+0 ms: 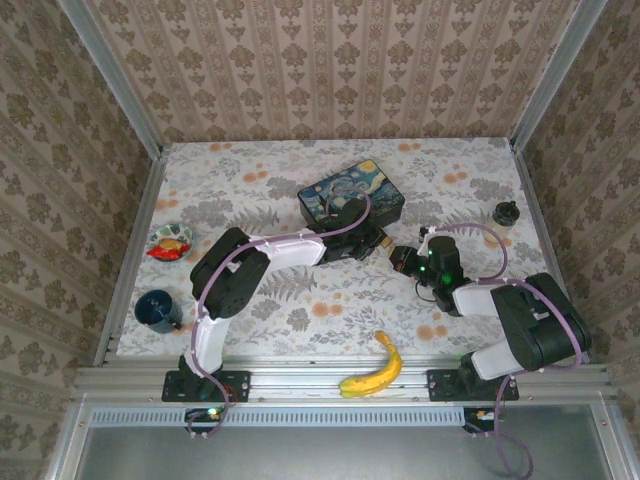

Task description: Unlock the padlock with the key

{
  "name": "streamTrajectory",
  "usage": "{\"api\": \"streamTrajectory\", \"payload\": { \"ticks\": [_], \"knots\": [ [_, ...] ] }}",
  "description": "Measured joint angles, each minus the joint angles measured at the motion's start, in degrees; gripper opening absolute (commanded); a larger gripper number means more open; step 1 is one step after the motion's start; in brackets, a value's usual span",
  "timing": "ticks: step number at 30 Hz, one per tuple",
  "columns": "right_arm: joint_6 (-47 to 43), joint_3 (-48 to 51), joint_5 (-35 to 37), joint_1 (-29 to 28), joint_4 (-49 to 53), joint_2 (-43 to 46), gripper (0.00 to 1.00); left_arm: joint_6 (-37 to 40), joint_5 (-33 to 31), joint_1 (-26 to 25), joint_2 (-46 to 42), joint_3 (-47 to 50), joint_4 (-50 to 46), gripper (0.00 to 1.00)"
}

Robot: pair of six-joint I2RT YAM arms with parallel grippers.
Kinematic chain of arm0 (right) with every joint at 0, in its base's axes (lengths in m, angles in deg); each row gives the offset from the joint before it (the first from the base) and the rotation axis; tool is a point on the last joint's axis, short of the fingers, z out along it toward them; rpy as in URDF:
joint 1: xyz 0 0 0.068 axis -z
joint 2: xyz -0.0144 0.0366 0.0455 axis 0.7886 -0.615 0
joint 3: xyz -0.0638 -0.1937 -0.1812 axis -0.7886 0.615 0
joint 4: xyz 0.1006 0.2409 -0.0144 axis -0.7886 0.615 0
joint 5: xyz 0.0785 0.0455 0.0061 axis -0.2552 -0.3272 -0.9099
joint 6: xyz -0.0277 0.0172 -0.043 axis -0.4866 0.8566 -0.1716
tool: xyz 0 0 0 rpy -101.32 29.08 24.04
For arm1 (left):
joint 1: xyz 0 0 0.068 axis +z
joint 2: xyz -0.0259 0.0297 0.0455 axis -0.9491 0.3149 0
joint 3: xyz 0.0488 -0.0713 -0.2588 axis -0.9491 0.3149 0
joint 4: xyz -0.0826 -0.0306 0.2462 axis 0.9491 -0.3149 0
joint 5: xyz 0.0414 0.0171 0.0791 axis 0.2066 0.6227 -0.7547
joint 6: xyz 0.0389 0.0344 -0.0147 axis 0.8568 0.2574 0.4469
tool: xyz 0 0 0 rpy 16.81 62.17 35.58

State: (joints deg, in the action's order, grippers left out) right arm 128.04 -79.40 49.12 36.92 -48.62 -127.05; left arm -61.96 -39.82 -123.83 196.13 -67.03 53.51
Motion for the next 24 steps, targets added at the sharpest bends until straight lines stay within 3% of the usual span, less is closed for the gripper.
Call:
{"api": "streamTrajectory", "payload": {
  "ticks": [15, 24],
  "knots": [
    [4.35, -0.04, -7.41, 3.50, -10.03, -7.50, 0.00, -0.13, -2.03, 0.02, 0.00, 1.22, 2.27, 0.00],
    [9.22, -1.16, -10.67, 5.31, -10.62, -8.35, 0.00, -0.33, -2.54, 0.11, -0.11, 2.45, 5.42, 0.00]
  ]
}}
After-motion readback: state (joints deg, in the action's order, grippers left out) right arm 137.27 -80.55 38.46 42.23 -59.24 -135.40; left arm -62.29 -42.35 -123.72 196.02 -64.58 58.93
